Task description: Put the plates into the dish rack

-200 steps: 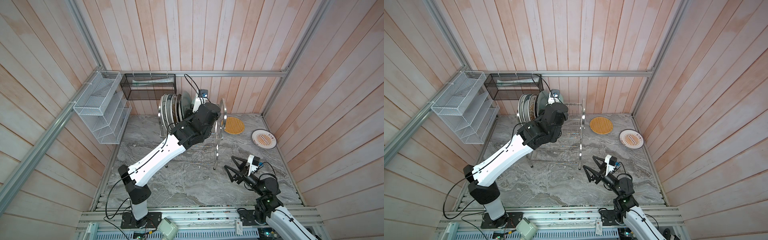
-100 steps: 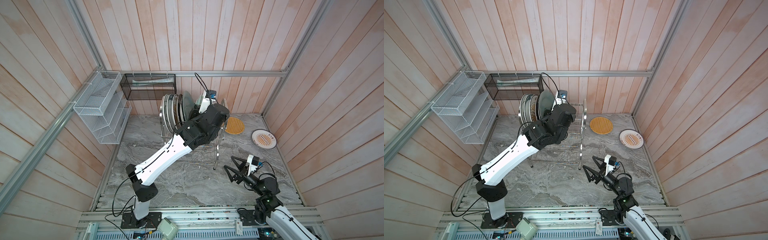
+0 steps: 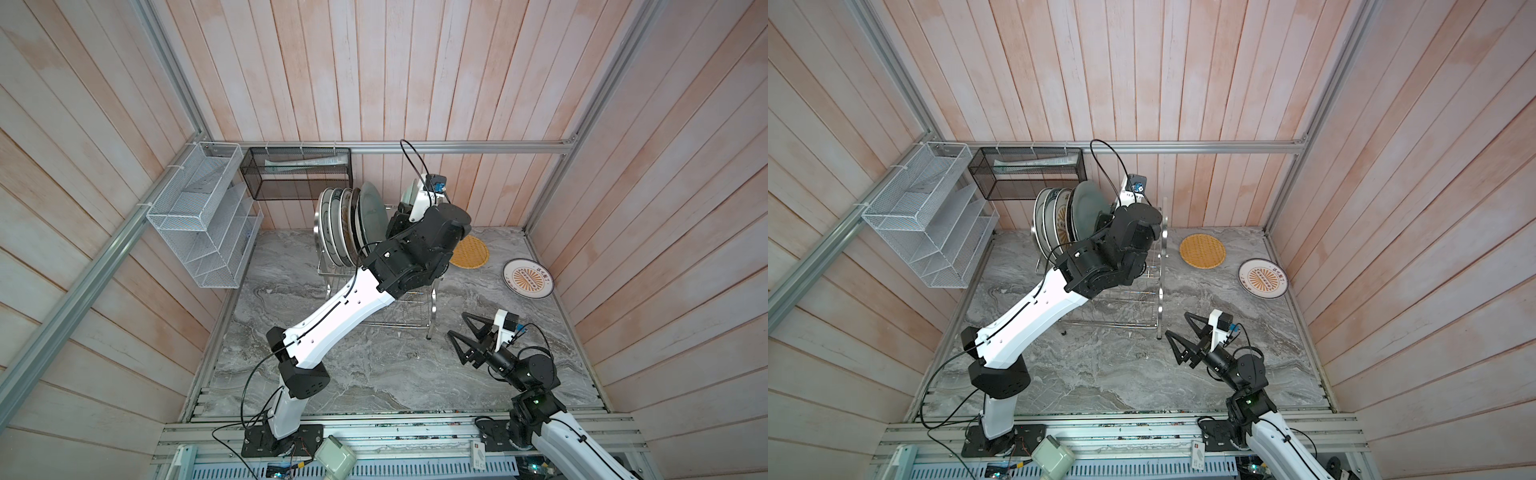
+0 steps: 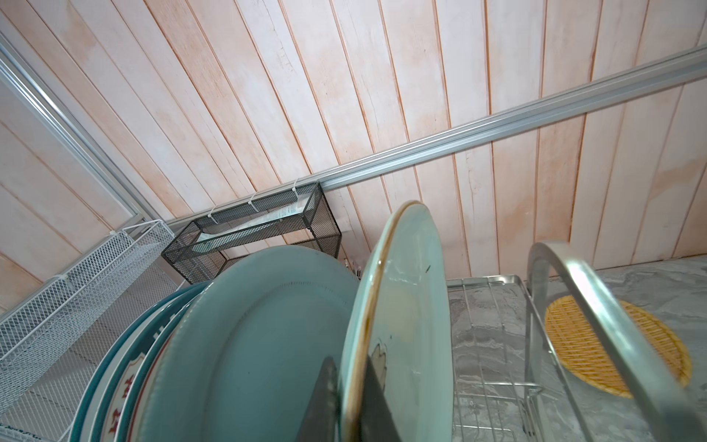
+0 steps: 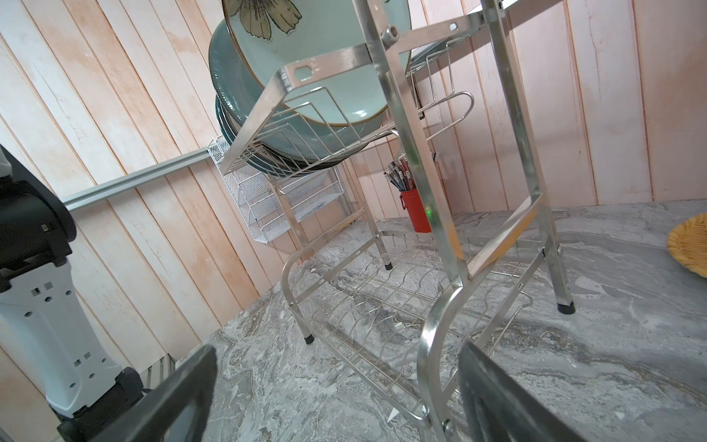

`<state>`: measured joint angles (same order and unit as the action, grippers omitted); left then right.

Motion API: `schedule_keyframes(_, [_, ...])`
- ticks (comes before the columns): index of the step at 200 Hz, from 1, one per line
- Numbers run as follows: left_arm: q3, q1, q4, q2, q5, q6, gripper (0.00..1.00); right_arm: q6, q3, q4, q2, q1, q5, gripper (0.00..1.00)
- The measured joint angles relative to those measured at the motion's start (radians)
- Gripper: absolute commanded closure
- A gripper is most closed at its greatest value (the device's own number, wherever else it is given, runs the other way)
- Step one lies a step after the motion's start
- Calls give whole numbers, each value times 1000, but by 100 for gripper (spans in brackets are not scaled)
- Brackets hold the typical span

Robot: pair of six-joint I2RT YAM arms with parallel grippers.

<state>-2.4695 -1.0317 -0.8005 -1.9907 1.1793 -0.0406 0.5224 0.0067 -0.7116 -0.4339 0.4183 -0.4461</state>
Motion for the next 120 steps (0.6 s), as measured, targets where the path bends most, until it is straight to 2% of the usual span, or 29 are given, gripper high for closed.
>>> schedule_keyframes(56, [12, -8, 61, -1, 41, -37, 100, 0, 0, 0, 0, 0, 0, 2])
schedule_keyframes(120, [202, -23, 337, 46, 135, -216, 100, 0, 0, 0, -5, 0, 0, 2])
